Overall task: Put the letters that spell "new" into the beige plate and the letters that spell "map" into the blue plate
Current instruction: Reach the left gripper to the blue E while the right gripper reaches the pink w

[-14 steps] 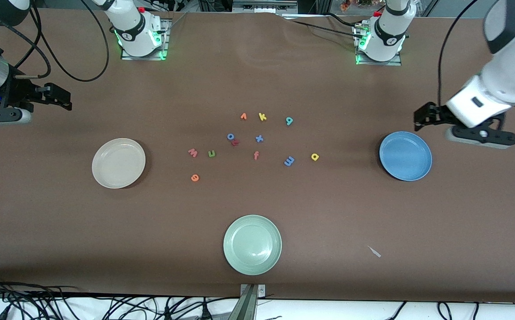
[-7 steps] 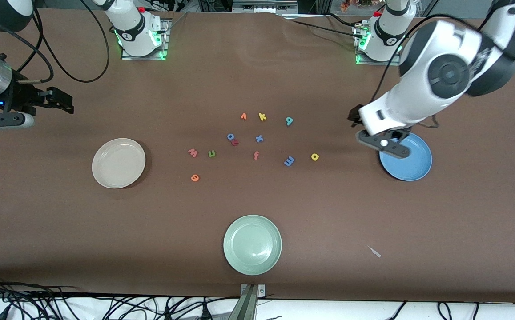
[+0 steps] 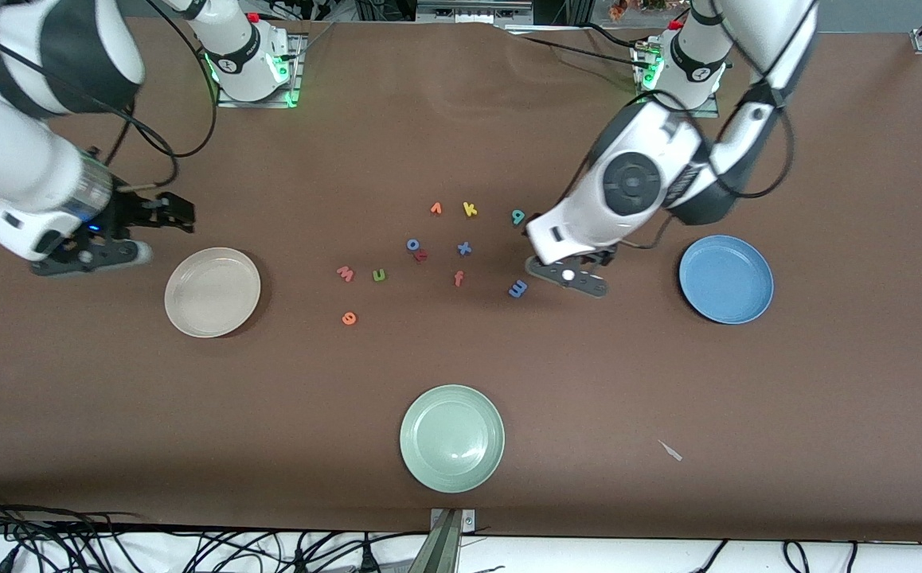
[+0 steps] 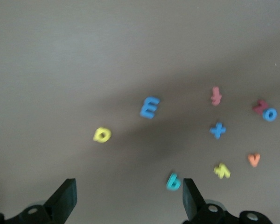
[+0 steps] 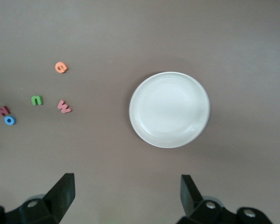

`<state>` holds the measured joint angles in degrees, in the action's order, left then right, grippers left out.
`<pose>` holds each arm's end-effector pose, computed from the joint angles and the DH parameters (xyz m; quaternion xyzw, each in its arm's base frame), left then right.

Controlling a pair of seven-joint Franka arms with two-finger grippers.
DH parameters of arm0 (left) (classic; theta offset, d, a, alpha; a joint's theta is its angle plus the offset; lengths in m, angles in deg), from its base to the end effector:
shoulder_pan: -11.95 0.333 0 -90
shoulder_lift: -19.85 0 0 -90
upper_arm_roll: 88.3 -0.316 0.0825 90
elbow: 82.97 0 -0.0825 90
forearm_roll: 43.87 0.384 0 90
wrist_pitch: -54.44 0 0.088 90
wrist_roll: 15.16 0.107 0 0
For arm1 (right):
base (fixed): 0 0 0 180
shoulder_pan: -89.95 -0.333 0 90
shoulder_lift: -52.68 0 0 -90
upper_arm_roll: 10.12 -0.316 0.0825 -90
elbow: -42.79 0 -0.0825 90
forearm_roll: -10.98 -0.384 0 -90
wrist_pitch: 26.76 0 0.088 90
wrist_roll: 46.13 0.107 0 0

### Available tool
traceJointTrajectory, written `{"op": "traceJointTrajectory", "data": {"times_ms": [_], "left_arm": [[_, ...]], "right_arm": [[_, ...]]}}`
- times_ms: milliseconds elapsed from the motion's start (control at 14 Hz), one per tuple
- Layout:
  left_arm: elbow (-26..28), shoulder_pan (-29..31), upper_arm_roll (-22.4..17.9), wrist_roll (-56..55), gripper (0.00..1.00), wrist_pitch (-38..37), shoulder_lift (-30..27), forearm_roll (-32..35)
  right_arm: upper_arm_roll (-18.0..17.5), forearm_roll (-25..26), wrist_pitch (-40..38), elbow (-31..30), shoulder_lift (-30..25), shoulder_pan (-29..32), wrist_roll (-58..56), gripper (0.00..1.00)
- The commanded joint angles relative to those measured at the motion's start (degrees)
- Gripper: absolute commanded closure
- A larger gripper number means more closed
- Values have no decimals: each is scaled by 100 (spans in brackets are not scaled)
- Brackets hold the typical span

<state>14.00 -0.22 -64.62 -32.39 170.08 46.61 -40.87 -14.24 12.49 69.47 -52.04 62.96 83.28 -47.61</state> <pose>0.5467 -0.3580 0.3370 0.9836 -0.1586 -0.0760 0.0389 0.5905 0.1072 0.4897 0.9910 0.1089 -0.0764 0.0128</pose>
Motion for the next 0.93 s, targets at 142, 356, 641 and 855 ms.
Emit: {"op": "traceJointTrajectory", "data": {"times_ms": [142, 356, 641, 855], "left_arm": [[-188, -559, -13, -1290, 0, 916, 978, 1236], [-188, -638, -21, -1362, 0, 1355, 1409, 1553], [-188, -630, -39, -1371, 0, 1708, 1648, 1871], [-179, -630, -39, -1292, 0, 1708, 1726, 1888]], "right_arm": [[25, -89, 579, 9, 676, -536, -1, 0], [25, -90, 1211, -298, 914, -660, -1, 0], [-27, -72, 2239, -1001, 897, -704, -10, 0], [-107, -28, 3267, -1703, 870, -704, -62, 0]]}}
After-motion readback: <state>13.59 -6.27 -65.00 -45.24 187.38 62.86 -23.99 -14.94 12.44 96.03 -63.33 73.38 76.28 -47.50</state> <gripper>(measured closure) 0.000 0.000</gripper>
